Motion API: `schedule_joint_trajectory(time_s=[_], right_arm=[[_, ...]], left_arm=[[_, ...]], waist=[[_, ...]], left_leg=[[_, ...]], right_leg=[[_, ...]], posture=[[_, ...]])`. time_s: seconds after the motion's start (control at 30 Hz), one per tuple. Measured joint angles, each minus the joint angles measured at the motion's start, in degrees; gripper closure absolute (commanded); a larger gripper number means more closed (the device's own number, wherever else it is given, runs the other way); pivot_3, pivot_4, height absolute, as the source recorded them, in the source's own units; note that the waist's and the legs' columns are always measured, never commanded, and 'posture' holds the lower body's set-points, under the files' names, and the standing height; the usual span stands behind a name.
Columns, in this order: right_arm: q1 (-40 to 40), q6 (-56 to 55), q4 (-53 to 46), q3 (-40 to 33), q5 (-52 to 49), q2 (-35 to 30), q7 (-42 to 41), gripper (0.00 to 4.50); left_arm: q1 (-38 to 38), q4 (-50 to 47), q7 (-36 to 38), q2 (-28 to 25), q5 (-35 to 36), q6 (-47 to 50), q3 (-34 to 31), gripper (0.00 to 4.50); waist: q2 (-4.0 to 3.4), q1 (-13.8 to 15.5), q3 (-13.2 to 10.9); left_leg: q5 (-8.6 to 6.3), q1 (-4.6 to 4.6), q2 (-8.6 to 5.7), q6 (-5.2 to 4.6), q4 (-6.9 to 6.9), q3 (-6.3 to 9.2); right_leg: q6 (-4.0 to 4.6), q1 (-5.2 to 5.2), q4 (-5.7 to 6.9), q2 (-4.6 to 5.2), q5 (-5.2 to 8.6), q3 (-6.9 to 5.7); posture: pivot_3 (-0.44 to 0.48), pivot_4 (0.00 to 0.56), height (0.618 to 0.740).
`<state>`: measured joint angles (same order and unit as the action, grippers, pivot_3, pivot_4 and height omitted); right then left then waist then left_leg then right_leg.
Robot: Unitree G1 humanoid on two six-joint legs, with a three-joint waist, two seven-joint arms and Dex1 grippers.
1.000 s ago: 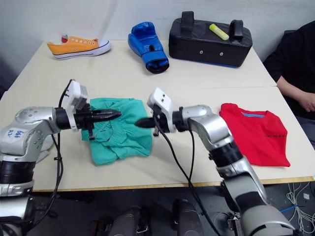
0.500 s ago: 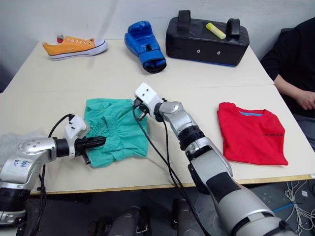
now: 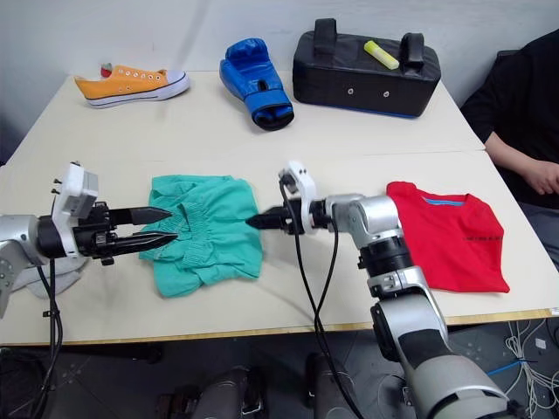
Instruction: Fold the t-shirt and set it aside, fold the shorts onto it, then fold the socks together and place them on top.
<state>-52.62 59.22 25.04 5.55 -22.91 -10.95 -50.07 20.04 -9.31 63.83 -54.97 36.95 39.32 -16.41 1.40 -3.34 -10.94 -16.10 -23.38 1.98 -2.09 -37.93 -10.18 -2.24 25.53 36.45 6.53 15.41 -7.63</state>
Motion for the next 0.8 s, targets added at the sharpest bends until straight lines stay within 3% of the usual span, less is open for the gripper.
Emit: schedule_joint_trajectory(time_s=[0.07, 0.4, 0.5, 0.8], right_arm=[[0.0, 0.0, 0.3, -0.5, 0.0, 1.7, 1.4, 0.00], [-0.4, -2.7, 6.7, -3.6, -1.2, 13.3, 5.7, 0.00], [-2.5, -4.8, 11.1, -5.0, -1.0, 16.4, 9.2, 0.57], [-2.7, -4.9, 11.9, -6.5, -1.7, 16.7, 11.3, 3.68]], left_arm=[[1.1, 0.0, 0.0, 0.0, 0.6, 0.5, -0.1, 0.05], [-0.5, 0.0, 0.7, -0.7, 1.6, 2.8, -0.3, 0.02], [0.3, 0.0, 0.0, -0.7, 1.6, 2.6, -0.3, 0.00], [1.1, -0.8, -0.6, -0.7, 1.8, 2.8, -0.4, 0.00]], waist=[[0.00, -0.1, 0.0], [0.00, -0.2, 0.0], [0.00, -0.3, 0.0], [0.00, -0.2, 0.0]], left_leg=[[0.03, 0.06, 0.02, 0.03, 0.02, -0.02], [0.05, 0.09, 0.11, 0.10, 0.08, -0.03], [0.03, 0.11, 0.11, 0.22, 0.08, -0.03], [0.06, 0.11, 0.11, 0.19, 0.24, -0.02]], right_leg=[[0.06, 0.00, 0.07, -0.03, 0.03, 0.01], [0.14, 0.00, 0.07, -0.15, 0.08, 0.03], [0.15, 0.00, 0.09, -0.15, 0.09, 0.02], [0.16, 0.01, 0.08, -0.15, 0.09, 0.03]], posture=[[0.000, 0.150, 0.740], [0.000, 0.150, 0.740], [0.000, 0.150, 0.740], [0.000, 0.150, 0.740]])
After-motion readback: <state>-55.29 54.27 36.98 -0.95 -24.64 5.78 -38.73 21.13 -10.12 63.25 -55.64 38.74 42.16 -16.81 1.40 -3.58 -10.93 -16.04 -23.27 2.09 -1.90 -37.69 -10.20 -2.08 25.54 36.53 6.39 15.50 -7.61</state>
